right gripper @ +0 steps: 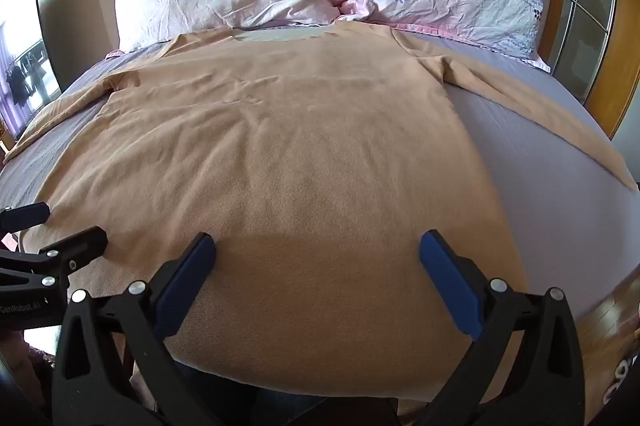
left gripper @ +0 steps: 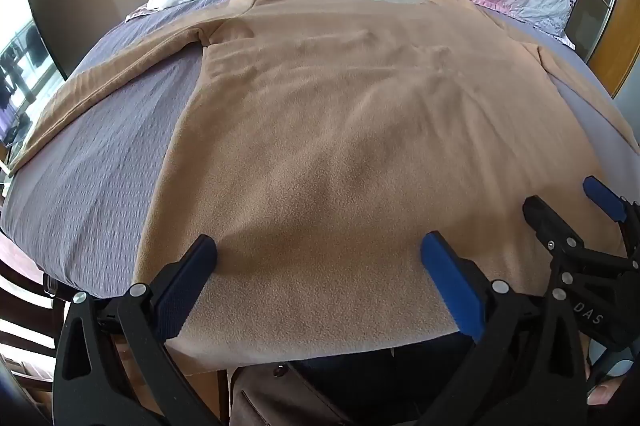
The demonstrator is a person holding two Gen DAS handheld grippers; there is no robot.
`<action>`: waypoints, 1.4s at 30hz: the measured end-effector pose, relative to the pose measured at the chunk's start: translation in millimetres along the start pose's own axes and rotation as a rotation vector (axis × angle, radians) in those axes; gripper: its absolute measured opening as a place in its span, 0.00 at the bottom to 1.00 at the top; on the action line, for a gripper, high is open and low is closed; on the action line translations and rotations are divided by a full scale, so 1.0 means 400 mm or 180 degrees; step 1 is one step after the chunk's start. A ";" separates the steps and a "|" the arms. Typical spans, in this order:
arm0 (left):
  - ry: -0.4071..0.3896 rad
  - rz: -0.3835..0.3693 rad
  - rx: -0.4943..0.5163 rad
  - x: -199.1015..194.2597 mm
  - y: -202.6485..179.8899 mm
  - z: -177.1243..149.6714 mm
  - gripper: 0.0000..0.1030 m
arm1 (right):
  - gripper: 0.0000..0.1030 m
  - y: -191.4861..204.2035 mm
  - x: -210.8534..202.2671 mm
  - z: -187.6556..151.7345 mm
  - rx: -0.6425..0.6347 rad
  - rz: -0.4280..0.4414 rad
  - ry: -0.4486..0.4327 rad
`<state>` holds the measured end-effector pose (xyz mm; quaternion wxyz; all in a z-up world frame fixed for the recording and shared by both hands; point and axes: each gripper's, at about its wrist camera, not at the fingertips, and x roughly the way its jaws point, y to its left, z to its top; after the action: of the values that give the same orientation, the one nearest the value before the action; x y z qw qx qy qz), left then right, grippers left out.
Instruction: Fold small clothes
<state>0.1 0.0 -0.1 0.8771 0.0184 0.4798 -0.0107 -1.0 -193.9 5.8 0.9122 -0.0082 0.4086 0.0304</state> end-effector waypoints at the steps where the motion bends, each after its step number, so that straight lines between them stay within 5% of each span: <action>1: -0.0002 0.0003 0.0001 0.000 0.000 0.000 0.99 | 0.98 -0.001 -0.001 0.000 0.0007 0.0006 -0.0001; 42: -0.0051 0.0004 0.0001 -0.002 0.000 0.000 0.99 | 0.98 -0.010 -0.010 -0.006 0.0009 0.0011 -0.0054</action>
<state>-0.3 0.0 0.6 0.8809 0.0187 0.4728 -0.0103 -5.4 -198.1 7.2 0.9156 -0.0059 0.4009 0.0315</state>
